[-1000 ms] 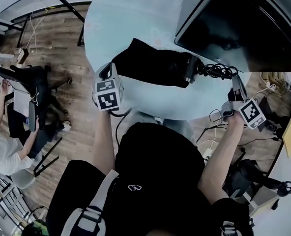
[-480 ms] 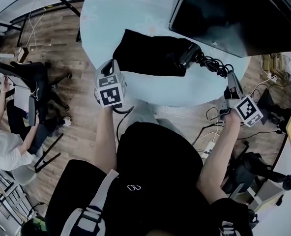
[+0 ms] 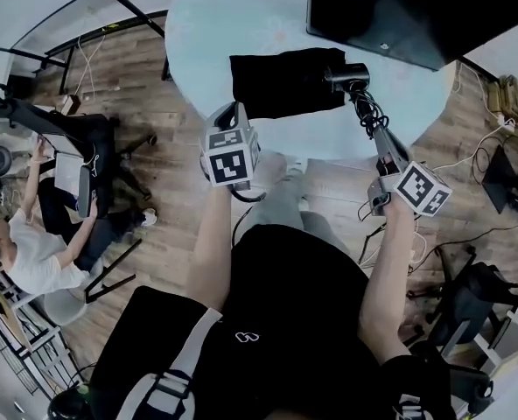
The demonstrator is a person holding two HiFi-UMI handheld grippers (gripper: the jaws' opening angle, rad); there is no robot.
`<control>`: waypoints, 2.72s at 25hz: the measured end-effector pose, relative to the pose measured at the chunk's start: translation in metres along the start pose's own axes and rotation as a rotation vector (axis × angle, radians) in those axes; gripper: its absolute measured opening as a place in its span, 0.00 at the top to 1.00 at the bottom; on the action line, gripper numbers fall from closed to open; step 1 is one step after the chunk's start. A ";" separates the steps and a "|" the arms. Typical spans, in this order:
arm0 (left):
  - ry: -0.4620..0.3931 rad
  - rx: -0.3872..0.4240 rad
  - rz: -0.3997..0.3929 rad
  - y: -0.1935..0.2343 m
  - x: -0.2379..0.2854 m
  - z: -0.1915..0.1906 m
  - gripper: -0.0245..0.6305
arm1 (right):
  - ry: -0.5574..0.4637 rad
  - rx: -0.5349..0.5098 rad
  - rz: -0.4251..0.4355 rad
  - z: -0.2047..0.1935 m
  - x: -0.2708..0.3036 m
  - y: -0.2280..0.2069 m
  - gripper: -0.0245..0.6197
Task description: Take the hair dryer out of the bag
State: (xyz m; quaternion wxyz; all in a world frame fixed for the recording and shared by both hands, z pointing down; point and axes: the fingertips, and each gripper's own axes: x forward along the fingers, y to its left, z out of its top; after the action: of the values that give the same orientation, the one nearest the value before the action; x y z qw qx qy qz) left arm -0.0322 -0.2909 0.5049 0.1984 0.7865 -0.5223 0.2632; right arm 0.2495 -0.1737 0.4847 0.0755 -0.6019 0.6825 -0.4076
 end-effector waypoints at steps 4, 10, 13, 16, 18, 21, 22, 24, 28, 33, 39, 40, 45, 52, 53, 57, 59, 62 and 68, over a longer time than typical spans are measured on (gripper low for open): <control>-0.009 0.003 0.003 -0.002 -0.025 -0.001 0.92 | 0.089 -0.005 0.026 -0.035 0.003 0.019 0.91; -0.018 0.008 0.011 0.002 -0.038 -0.009 0.92 | 0.236 -0.088 -0.028 -0.091 0.019 0.023 0.90; -0.005 -0.001 0.002 0.012 -0.039 -0.018 0.92 | 0.313 -0.064 -0.065 -0.121 0.025 0.014 0.89; -0.009 -0.011 -0.005 0.021 -0.048 -0.021 0.92 | 0.346 -0.098 -0.111 -0.130 0.021 0.008 0.81; -0.015 -0.015 -0.007 0.020 -0.055 -0.023 0.92 | 0.378 -0.116 -0.126 -0.131 0.016 0.004 0.71; -0.034 -0.016 -0.033 0.004 -0.060 -0.021 0.92 | 0.416 -0.171 -0.167 -0.128 0.005 -0.002 0.70; -0.045 -0.013 -0.049 -0.003 -0.062 -0.018 0.92 | 0.428 -0.194 -0.177 -0.126 0.002 -0.001 0.72; -0.073 -0.010 -0.083 -0.019 -0.066 -0.009 0.93 | 0.442 -0.242 -0.182 -0.119 -0.001 0.007 0.73; -0.151 -0.032 -0.140 -0.052 -0.074 0.016 0.94 | 0.307 -0.327 -0.158 -0.079 -0.001 0.036 0.86; -0.230 0.019 -0.232 -0.093 -0.089 0.046 0.94 | 0.124 -0.358 -0.058 -0.032 -0.007 0.078 0.95; -0.308 0.059 -0.288 -0.121 -0.104 0.071 0.94 | -0.044 -0.388 0.015 0.008 -0.019 0.111 0.96; -0.330 0.053 -0.308 -0.126 -0.108 0.077 0.94 | -0.079 -0.400 0.028 0.015 -0.022 0.117 0.96; -0.445 0.030 -0.393 -0.147 -0.132 0.104 0.94 | -0.244 -0.451 0.132 0.044 -0.041 0.151 0.96; -0.552 0.052 -0.419 -0.165 -0.164 0.133 0.95 | -0.335 -0.621 0.161 0.063 -0.063 0.189 0.96; -0.559 0.046 -0.419 -0.166 -0.167 0.134 0.94 | -0.351 -0.650 0.154 0.065 -0.066 0.193 0.96; -0.592 0.043 -0.385 -0.165 -0.178 0.131 0.95 | -0.380 -0.733 0.093 0.068 -0.070 0.197 0.96; -0.605 0.064 -0.363 -0.166 -0.179 0.130 0.95 | -0.378 -0.740 0.089 0.070 -0.070 0.196 0.96; -0.603 0.068 -0.362 -0.171 -0.177 0.127 0.94 | -0.370 -0.760 0.091 0.069 -0.070 0.195 0.96; -0.587 0.050 -0.371 -0.173 -0.166 0.126 0.95 | -0.369 -0.792 0.094 0.075 -0.065 0.195 0.96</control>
State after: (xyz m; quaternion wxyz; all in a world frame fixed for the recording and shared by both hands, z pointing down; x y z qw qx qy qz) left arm 0.1013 -0.1808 0.2966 0.0649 0.9148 -0.3987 -0.0019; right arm 0.1636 -0.1621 0.2841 -0.0222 -0.6155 0.7878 0.0037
